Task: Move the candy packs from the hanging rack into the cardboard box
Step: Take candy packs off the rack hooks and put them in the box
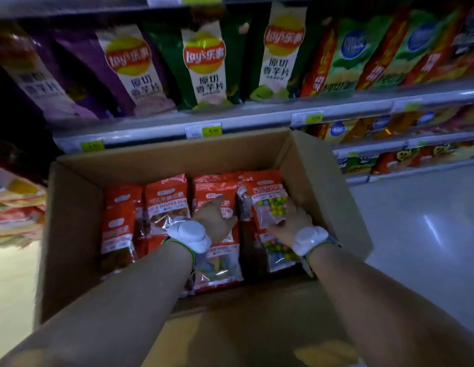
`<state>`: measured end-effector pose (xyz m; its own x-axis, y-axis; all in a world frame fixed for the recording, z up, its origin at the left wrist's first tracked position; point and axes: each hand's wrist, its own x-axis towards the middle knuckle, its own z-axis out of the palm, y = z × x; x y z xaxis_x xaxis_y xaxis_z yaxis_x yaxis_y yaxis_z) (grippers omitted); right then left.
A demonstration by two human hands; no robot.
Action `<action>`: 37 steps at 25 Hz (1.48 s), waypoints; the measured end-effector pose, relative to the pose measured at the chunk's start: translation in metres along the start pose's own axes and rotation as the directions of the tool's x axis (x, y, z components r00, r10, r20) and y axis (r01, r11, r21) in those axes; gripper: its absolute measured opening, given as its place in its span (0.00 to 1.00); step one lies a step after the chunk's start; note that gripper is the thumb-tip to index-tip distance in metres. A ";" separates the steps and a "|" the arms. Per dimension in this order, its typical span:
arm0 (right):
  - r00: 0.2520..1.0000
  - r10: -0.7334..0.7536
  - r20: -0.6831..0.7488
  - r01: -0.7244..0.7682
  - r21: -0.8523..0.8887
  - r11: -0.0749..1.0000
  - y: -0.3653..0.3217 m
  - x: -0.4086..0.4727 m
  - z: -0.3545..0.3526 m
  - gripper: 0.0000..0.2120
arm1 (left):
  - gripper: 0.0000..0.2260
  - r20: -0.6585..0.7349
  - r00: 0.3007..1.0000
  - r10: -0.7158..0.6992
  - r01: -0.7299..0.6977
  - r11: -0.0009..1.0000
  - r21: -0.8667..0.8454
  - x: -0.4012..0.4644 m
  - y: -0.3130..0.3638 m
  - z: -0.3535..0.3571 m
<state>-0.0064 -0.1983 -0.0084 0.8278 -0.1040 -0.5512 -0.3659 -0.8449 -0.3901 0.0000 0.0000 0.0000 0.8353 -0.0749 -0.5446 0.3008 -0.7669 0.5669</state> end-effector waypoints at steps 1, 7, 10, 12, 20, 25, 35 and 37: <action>0.999 -0.008 0.047 0.006 0.035 0.999 0.001 0.008 0.000 0.38 | 0.31 -0.001 1.000 -0.024 0.024 0.999 -0.021 0.005 0.001 0.005; 0.980 0.123 0.154 -0.111 -0.087 0.990 -0.010 0.051 0.012 0.51 | 0.28 -0.019 0.989 -0.147 0.144 0.982 -0.121 0.019 -0.012 0.018; 0.974 0.179 0.141 -0.167 -0.094 0.982 -0.008 0.067 0.032 0.55 | 0.27 -0.014 0.987 -0.163 0.159 0.977 -0.143 0.024 -0.025 0.013; 0.967 0.194 0.164 -0.197 0.001 0.980 -0.008 0.071 0.041 0.56 | 0.25 -0.006 0.985 -0.170 0.167 0.972 -0.165 0.027 -0.028 0.010; 0.982 0.161 0.099 -0.175 0.159 0.972 -0.036 0.040 0.028 0.48 | 0.28 0.100 0.966 -0.237 0.257 0.881 -0.398 0.028 -0.023 -0.012; 0.994 -0.069 0.090 0.063 0.069 0.996 -0.086 -0.003 0.036 0.47 | 0.29 0.297 0.893 -0.337 0.419 0.385 -0.823 0.013 -0.011 -0.037; 0.984 -0.125 0.129 0.076 0.330 0.941 -0.119 -0.002 0.063 0.34 | 0.16 0.227 0.847 -0.482 0.458 0.442 -0.772 0.008 -0.077 -0.069; 0.999 0.017 0.050 -0.032 0.328 0.944 -0.113 0.024 0.075 0.23 | 0.14 0.191 0.851 -0.489 0.431 0.444 -0.785 0.009 -0.092 -0.072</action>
<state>0.0227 -0.0662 -0.0327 0.7994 -0.0924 -0.5937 -0.5117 -0.6226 -0.5920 0.0125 0.1157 -0.0125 0.4764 0.1895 -0.8586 0.8551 0.1274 0.5026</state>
